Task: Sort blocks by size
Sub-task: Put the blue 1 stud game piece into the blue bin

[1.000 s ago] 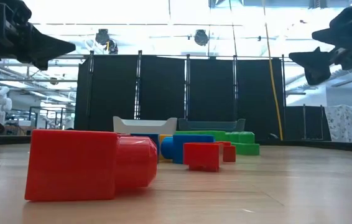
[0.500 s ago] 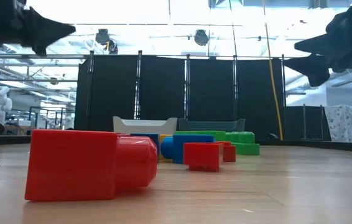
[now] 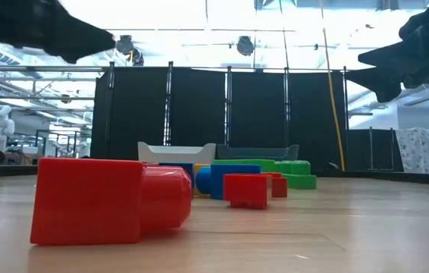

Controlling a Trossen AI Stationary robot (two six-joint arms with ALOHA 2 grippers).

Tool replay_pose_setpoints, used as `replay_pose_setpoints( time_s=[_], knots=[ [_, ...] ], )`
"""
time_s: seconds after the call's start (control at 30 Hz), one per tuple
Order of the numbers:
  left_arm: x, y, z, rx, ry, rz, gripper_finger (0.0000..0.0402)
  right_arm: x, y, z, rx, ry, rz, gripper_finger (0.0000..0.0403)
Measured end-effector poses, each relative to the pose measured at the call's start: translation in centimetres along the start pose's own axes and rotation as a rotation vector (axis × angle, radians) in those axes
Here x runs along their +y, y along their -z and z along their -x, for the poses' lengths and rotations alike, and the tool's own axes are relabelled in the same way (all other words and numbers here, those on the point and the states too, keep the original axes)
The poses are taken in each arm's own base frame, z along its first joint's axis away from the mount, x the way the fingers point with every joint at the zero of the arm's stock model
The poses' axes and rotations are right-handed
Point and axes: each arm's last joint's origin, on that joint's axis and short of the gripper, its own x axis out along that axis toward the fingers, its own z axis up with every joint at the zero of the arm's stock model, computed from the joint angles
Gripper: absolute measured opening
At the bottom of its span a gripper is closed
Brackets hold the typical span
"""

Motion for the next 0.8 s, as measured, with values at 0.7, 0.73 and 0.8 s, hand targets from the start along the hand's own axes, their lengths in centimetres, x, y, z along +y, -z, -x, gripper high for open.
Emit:
replay_pose_setpoints(
  time_s=[0.7, 0.73, 0.8],
  knots=[
    [2.2, 1.0, -12.8, 0.924, -0.330, -0.014, 0.0189, 0.0, 0.0, 0.0, 0.003, -0.003, 0.023, 0.0279],
    [2.7, 1.5, -13.1, 0.948, -0.329, -0.054, 0.0189, 0.0, 0.0, 0.0, 0.003, -0.003, 0.023, 0.0279],
    [3.8, 2.1, -13.7, 0.971, -0.344, -0.091, 0.0189, 0.0, 0.0, 0.0, 0.003, -0.004, 0.022, 0.0279]
  ],
)
